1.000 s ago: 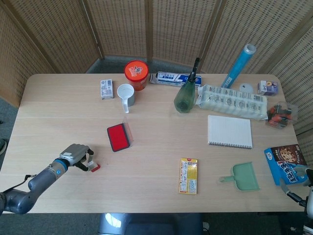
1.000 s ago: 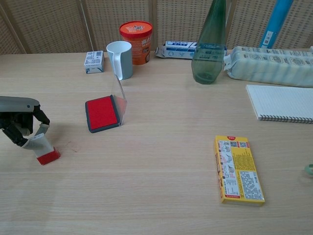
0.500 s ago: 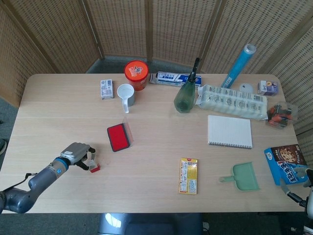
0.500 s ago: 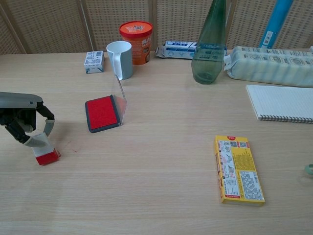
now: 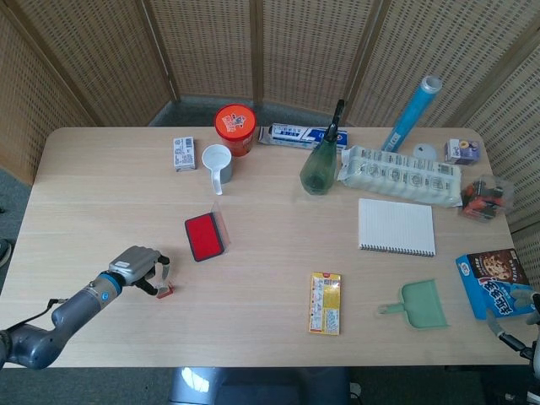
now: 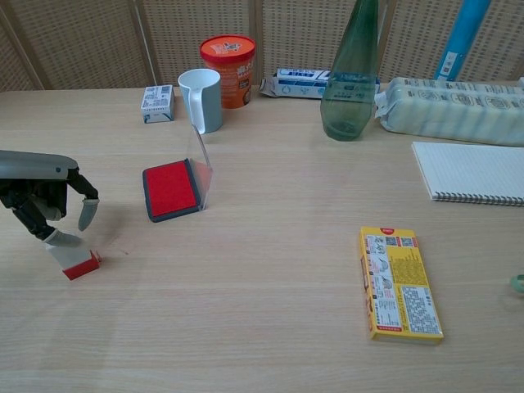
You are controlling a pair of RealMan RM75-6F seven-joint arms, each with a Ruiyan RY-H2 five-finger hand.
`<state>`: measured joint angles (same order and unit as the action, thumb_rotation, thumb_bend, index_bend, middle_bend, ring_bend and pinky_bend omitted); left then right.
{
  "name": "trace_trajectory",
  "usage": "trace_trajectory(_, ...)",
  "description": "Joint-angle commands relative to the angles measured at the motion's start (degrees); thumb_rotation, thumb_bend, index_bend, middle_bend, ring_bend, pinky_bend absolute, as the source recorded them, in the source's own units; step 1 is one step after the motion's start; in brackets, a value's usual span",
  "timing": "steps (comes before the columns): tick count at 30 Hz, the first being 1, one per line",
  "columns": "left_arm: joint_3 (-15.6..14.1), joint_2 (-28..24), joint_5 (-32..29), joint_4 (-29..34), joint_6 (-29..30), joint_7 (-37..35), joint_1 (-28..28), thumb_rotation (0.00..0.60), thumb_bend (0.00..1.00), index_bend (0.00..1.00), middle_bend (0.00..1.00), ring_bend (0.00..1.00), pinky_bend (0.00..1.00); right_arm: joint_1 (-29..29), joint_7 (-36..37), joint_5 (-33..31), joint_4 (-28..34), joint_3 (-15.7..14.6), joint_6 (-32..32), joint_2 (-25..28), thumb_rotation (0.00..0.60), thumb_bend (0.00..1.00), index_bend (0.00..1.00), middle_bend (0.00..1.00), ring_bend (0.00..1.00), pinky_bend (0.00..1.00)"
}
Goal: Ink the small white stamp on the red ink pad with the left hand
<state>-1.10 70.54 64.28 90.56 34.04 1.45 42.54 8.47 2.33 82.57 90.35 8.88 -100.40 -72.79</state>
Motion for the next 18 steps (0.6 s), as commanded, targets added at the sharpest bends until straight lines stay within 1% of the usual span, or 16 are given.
trace_trajectory(1,0.0,-0.3,0.0,0.4,0.1,0.2,0.1,0.541,0.25,0.50,1.00,1.00,1.00,0.0,0.1,0.0,0.0,0.0,-0.1,0.0,0.345,0.28,0.43,0.52,0.64,0.54)
trace_trajectory(7,0.1,-1.3,0.0,1.1,1.0,0.8,0.1,0.543,0.25,0.47,1.00,1.00,1.00,0.2,0.4,0.2,-0.1,0.0,-0.2,0.2,0.340,0.28,0.43,0.52,0.64,0.54)
trace_trajectory(9,0.2,-1.8,0.1,1.6,1.5,1.0,0.0,0.545,0.25,0.43,1.00,1.00,1.00,0.2,0.3,0.2,0.0,0.0,-0.3,0.2,0.339,0.28,0.43,0.52,0.64,0.54)
trace_trajectory(11,0.5,-2.7,0.5,2.4,2.6,1.3,-0.2,0.543,0.24,0.36,1.00,1.00,1.00,0.3,0.3,0.2,0.0,0.1,-0.4,0.3,0.340,0.28,0.43,0.52,0.64,0.53)
trace_trajectory(14,1.0,-4.0,1.5,4.0,5.7,1.9,-1.0,0.542,0.22,0.30,1.00,1.00,1.00,0.2,0.2,0.2,0.0,0.1,-0.4,0.3,0.339,0.28,0.43,0.52,0.63,0.52)
trace_trajectory(15,1.2,-4.3,1.7,4.4,6.2,1.8,-1.3,0.536,0.22,0.29,1.00,1.00,0.98,0.2,0.1,0.2,0.0,0.1,-0.4,0.3,0.340,0.28,0.43,0.52,0.63,0.52)
trace_trajectory(18,2.0,-5.4,2.9,6.0,9.4,1.3,-2.4,0.512,0.20,0.27,1.00,0.98,0.90,0.0,-0.2,0.3,0.0,0.3,-0.3,0.5,0.342,0.28,0.43,0.52,0.63,0.52)
